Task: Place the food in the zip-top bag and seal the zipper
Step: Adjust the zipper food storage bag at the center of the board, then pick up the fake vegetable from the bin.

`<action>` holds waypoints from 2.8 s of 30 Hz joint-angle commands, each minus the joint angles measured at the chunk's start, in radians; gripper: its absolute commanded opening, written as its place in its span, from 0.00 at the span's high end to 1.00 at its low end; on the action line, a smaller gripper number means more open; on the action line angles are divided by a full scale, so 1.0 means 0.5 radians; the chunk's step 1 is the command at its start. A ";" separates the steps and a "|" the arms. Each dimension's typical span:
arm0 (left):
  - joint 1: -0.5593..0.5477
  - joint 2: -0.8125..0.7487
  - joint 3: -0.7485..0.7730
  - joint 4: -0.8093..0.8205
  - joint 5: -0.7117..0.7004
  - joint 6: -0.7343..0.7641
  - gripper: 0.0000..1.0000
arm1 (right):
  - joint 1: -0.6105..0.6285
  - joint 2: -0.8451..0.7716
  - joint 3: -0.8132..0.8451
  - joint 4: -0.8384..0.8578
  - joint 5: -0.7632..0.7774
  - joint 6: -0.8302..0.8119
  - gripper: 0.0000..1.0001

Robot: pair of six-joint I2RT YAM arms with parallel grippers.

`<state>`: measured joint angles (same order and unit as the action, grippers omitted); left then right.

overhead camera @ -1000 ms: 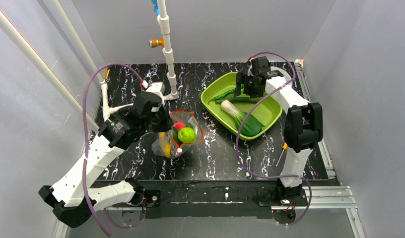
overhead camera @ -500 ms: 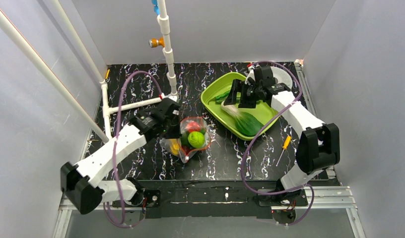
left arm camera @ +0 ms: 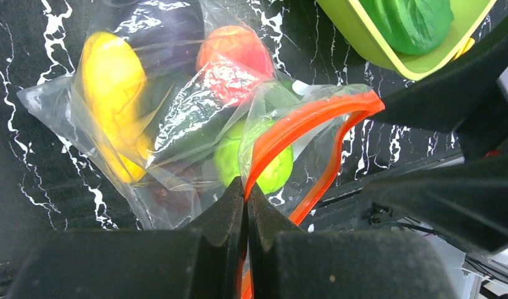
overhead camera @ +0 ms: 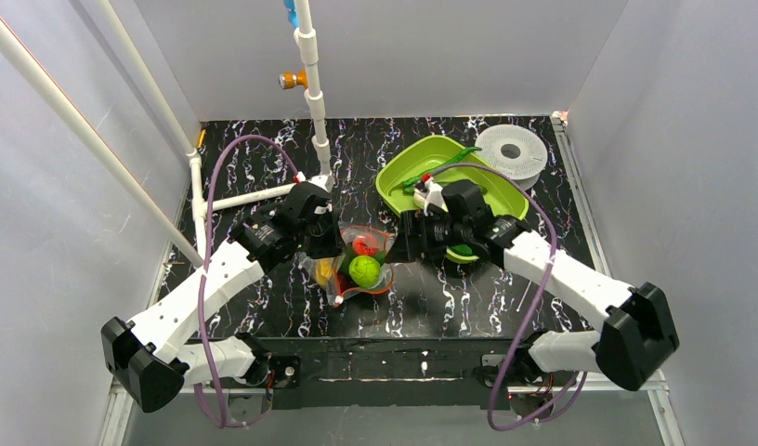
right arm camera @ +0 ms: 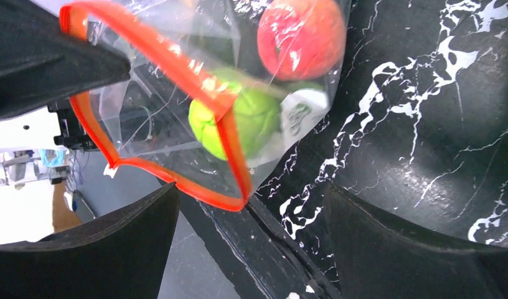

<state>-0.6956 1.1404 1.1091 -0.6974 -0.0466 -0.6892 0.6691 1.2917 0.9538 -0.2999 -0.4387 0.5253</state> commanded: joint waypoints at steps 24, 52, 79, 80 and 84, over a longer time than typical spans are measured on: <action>0.008 -0.108 0.101 0.077 0.121 -0.100 1.00 | 0.371 -0.002 0.082 0.107 0.682 0.245 0.59; 0.011 -0.039 0.095 0.005 0.069 -0.009 1.00 | -1.085 0.992 1.102 -0.367 0.506 0.124 0.02; 0.013 -0.038 0.096 0.048 0.163 -0.044 1.00 | -1.110 1.403 0.735 0.106 1.372 1.994 0.29; 0.012 -0.036 0.097 0.047 0.163 -0.045 1.00 | -1.112 1.417 0.741 0.106 1.378 2.003 0.30; 0.012 -0.037 0.096 0.045 0.164 -0.044 1.00 | -1.114 1.465 0.755 0.099 1.370 2.034 0.41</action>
<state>-0.6949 1.1423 1.1278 -0.6664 0.0303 -0.7109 0.1172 1.9794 1.3099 -0.2233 0.1863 1.5006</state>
